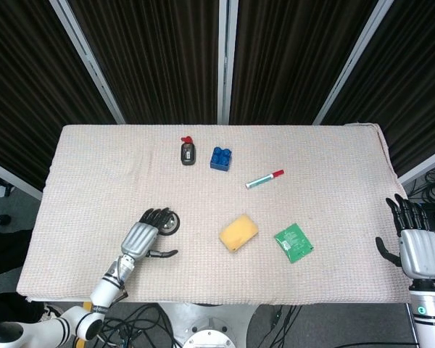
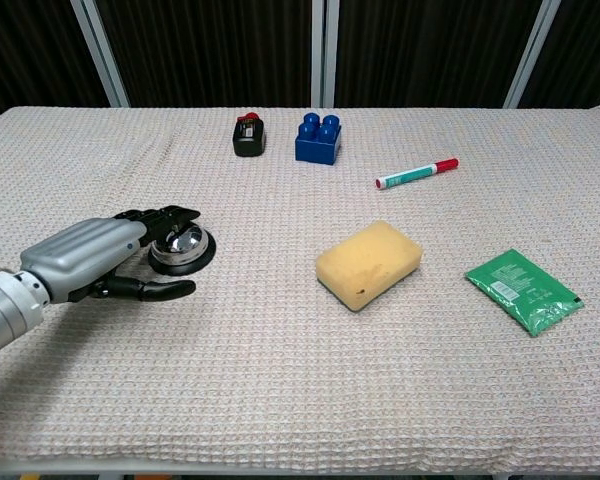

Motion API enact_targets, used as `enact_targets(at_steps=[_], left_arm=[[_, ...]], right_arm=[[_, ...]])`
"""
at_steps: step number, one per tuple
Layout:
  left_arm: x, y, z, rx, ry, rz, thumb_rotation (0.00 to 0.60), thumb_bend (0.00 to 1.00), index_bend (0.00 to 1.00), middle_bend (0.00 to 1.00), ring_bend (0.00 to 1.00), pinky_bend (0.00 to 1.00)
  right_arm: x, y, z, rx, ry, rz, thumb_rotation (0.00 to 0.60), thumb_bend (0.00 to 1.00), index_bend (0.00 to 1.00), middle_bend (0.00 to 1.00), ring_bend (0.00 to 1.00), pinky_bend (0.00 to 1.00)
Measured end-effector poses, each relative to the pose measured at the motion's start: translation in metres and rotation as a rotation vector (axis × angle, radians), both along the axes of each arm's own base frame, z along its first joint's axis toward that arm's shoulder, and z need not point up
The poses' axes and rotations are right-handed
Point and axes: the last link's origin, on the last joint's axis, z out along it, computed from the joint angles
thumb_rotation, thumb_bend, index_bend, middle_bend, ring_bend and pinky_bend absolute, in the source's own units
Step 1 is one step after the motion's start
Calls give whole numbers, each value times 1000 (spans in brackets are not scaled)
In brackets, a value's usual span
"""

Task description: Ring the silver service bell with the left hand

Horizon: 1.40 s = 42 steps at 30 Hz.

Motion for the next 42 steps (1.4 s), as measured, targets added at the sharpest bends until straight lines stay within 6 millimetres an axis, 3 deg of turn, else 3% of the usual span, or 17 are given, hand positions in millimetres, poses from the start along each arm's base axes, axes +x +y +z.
enact_targets(at_steps=[8,15,23,33,38,42], left_arm=[[10,4,9,58,-28,-47,65,0,0,0,0,0],[-5,-3,-2,2,20,-7,67,0,0,0,0,0],[11,4,9,60,-28,-56,63,0,0,0,0,0],[-6,2,6,26,19,-9,64,0,0,0,0,0],[9,10,24,96,-18,-55,62,0,0,0,0,0],[17,19,56,206,-41,-85,62,0,0,0,0,0]], right_arm=[[0,1,0,-1,-3,2,600,248,0,0,0,0],[-1,0,0,1,-1,-5,600,247,0,0,0,0],[-1,0,1,-3,-3,-1,600,247,0,0,0,0],[0,0,1,-1,-8,-5,600,246,0,0,0,0],[0,1,2,-6,-15,1,600,248,0,0,0,0],[1,1,2,-4,-17,5,600,247,0,0,0,0]])
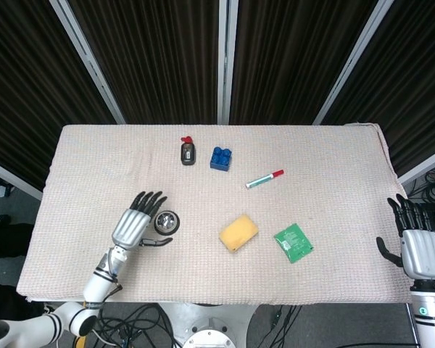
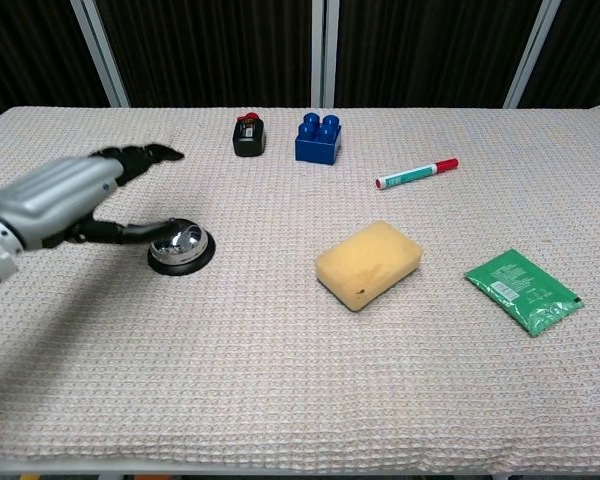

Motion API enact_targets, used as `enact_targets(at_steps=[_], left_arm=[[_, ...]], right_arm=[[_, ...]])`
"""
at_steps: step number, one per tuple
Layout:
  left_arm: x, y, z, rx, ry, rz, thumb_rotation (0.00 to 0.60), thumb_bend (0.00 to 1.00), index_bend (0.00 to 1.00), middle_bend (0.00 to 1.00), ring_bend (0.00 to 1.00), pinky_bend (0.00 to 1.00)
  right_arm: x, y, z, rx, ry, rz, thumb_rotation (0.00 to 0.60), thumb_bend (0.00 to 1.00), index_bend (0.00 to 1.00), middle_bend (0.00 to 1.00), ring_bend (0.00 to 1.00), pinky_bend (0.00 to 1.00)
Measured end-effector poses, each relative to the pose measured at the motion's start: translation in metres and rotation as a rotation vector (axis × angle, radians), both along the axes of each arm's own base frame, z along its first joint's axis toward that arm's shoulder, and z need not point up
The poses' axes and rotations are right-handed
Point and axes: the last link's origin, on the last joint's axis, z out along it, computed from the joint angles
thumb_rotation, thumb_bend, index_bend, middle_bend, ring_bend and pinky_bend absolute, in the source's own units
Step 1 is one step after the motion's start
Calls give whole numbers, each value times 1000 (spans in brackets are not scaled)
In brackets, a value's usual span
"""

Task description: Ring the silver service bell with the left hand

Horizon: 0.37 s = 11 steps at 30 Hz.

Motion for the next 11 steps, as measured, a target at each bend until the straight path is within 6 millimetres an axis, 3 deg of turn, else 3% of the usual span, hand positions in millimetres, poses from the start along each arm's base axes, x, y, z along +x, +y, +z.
enact_targets(at_steps=[5,11], left_arm=[[-13,-6,58,176,25,10,60,0,0,0,0,0],[-54,-50,111,291,117,112,60,0,0,0,0,0]], right_arm=[[0,0,-3,14,5,0,600,247,0,0,0,0],[1,0,-8,31,13,6,600,226,0,0,0,0]])
